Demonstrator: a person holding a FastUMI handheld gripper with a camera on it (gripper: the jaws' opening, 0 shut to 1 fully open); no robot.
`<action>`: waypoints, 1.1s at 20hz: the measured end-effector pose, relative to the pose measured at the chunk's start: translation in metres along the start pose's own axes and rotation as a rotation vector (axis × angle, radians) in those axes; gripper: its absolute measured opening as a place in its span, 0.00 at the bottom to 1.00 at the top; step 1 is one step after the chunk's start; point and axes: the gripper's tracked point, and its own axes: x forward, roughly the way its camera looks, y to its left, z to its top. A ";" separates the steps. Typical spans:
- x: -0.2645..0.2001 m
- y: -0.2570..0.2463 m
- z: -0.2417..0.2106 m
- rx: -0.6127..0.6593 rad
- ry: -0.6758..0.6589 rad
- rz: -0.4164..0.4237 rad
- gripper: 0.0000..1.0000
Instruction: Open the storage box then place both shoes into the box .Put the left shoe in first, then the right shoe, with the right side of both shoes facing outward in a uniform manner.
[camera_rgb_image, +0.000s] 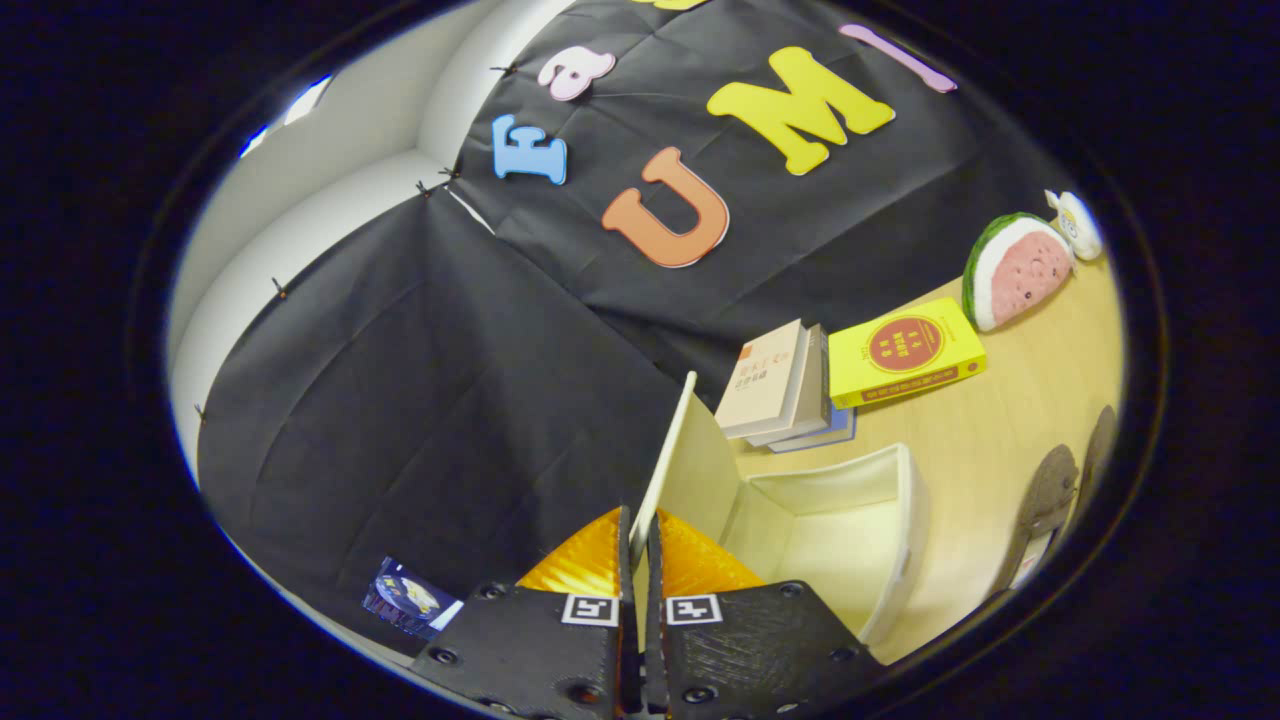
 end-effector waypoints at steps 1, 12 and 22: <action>0.007 0.010 0.000 -0.014 0.005 0.008 0.03; 0.054 0.080 -0.029 -0.278 0.066 0.116 0.69; 0.021 0.004 -0.018 -0.351 0.021 -0.045 0.95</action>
